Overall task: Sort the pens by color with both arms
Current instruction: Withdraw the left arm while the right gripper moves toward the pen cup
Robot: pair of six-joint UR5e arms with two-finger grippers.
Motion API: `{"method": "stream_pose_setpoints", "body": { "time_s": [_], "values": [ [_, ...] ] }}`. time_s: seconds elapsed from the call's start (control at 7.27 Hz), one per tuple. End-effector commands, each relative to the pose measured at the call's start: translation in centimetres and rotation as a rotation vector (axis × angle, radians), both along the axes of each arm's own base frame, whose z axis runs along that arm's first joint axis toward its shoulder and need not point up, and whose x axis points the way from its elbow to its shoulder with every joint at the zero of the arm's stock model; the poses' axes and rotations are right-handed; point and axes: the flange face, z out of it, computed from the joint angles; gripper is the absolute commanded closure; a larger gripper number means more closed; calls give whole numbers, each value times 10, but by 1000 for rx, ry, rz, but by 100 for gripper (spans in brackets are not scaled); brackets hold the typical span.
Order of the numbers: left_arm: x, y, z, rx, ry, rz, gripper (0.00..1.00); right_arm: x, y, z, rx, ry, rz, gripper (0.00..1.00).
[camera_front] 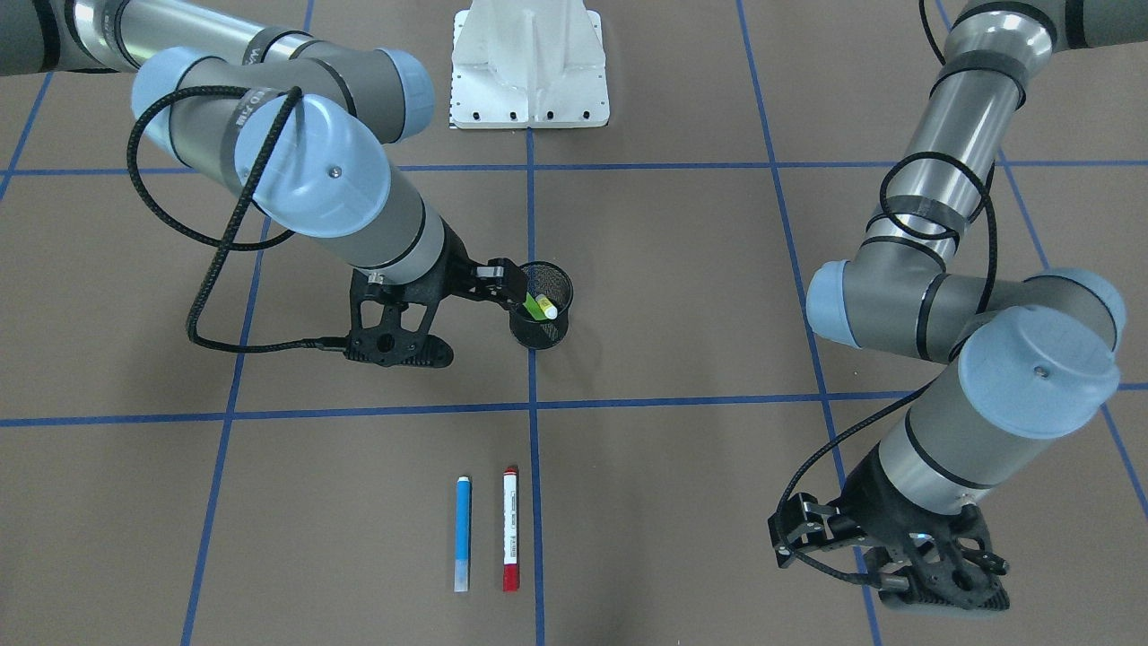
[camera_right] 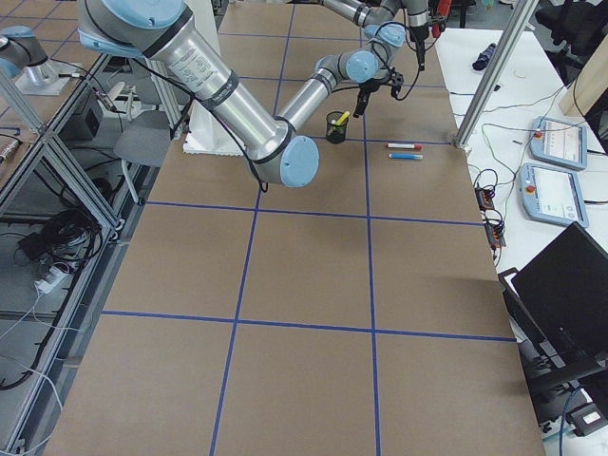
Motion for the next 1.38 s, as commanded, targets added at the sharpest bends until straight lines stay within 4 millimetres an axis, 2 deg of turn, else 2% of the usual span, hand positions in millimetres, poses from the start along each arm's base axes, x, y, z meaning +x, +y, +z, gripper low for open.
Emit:
{"method": "stream_pose_setpoints", "body": {
  "time_s": [0.0,0.14,0.28,0.55,0.83,0.96,1.1,1.24],
  "values": [
    [-11,-4,1,11,-5,-1,1,-31,34,-3,73,-7,-115,0],
    [-11,-3,-1,15,-3,-2,1,-46,50,2,205,8,-232,0],
    [-12,-3,-3,19,0,-3,1,-50,59,-2,247,17,-295,0],
    [-14,-2,-10,31,5,-6,1,-75,81,10,251,51,-341,1],
    [-15,1,-2,27,1,-5,1,-80,82,7,276,69,-337,12],
    [-15,4,1,28,3,-5,1,-83,81,12,310,82,-353,42],
    [-16,4,1,28,3,-6,1,-86,78,18,354,85,-389,41],
    [-15,4,1,28,3,-5,1,-88,77,23,365,91,-397,36]
  ]
}}
